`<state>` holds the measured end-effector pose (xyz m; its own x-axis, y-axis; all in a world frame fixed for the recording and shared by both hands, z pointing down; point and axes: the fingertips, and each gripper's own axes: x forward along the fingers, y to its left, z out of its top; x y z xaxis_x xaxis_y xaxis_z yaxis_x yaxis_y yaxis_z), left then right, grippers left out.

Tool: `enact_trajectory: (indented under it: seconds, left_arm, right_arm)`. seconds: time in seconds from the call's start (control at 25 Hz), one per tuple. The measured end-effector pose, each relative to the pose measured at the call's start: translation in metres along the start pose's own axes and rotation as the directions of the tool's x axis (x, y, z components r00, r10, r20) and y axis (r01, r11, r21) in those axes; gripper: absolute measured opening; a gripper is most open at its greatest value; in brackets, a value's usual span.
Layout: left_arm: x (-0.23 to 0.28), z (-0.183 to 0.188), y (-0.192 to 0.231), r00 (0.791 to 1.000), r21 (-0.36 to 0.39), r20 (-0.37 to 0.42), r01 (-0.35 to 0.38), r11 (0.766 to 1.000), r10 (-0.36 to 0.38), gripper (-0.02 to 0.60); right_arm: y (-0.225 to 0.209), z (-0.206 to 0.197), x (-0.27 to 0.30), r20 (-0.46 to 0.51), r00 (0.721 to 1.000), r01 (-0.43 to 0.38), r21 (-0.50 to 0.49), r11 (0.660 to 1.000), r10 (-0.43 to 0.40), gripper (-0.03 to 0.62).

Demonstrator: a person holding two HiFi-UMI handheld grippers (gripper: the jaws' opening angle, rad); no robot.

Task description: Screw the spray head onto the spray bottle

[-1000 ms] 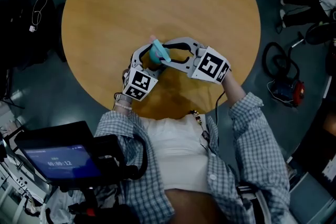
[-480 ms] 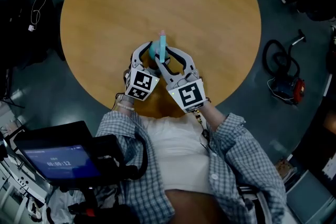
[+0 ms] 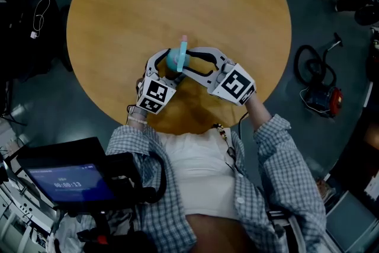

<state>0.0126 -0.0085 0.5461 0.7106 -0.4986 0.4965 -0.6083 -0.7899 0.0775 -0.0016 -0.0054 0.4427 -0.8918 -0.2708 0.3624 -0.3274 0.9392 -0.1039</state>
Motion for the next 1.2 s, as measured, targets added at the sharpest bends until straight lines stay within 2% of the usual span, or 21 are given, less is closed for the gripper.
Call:
enact_trajectory:
  seconds: [0.16,0.2,0.28,0.36,0.44,0.56,0.64,0.68,0.76,0.88,0.96,1.08,1.2]
  left_arm:
    - [0.000,-0.002,-0.001,1.000,0.005,-0.004,0.015,1.000,-0.015,0.373]
    - [0.000,-0.002,-0.001,1.000,0.004,-0.005,0.014,1.000,-0.014,0.373]
    - [0.000,-0.002,-0.002,1.000,0.004,-0.005,0.007,1.000,-0.007,0.373]
    - [-0.001,-0.001,-0.001,1.000,0.002,-0.001,-0.009,1.000,0.009,0.373]
    - [-0.002,-0.001,0.000,1.000,-0.005,0.002,-0.031,1.000,0.031,0.373]
    - [-0.003,-0.001,0.001,0.998,-0.017,0.004,-0.061,0.998,0.061,0.373]
    - [-0.003,-0.001,0.002,0.997,-0.027,0.007,-0.070,0.997,0.071,0.373]
    - [-0.003,-0.001,0.003,0.997,-0.034,0.010,-0.071,0.997,0.071,0.373]
    - [-0.003,-0.001,0.004,0.998,-0.048,0.017,-0.067,0.997,0.068,0.373]
    - [-0.005,0.005,0.006,0.998,-0.059,0.029,-0.062,0.996,0.063,0.374]
    - [-0.005,0.009,0.007,0.998,-0.060,0.031,-0.059,0.996,0.061,0.374]
    - [-0.003,0.005,0.004,0.999,-0.050,0.028,-0.043,0.998,0.045,0.374]
    - [0.000,-0.001,0.001,0.999,-0.051,0.029,-0.033,0.998,0.035,0.374]
  right_arm:
    - [0.005,0.001,0.009,-0.030,0.993,-0.118,0.003,0.993,0.118,0.152]
    - [0.005,0.001,0.010,-0.033,0.992,-0.119,0.004,0.993,0.119,0.123]
    - [0.005,0.002,0.009,-0.021,0.996,-0.083,0.000,0.997,0.083,0.121]
    - [0.005,0.003,0.008,-0.001,1.000,0.006,-0.005,1.000,-0.006,0.121]
    - [0.005,0.003,0.007,0.008,0.991,0.133,0.008,0.991,-0.133,0.121]
    - [0.005,0.003,0.007,0.047,0.941,0.329,0.093,0.940,-0.334,0.121]
    - [0.004,0.003,0.007,0.066,0.906,0.405,0.149,0.902,-0.417,0.121]
    - [0.003,0.003,0.008,0.072,0.898,0.418,0.164,0.894,-0.433,0.121]
    - [0.004,0.004,0.010,0.071,0.905,0.402,0.174,0.899,-0.418,0.121]
    - [0.007,0.005,0.012,0.068,0.936,0.330,0.168,0.929,-0.345,0.134]
    - [0.007,0.001,0.013,0.066,0.948,0.297,0.168,0.940,-0.311,0.198]
    - [0.004,-0.001,0.013,0.054,0.954,0.281,0.178,0.943,-0.295,0.235]
    - [0.005,-0.003,0.015,0.047,0.958,0.271,0.179,0.946,-0.283,0.244]
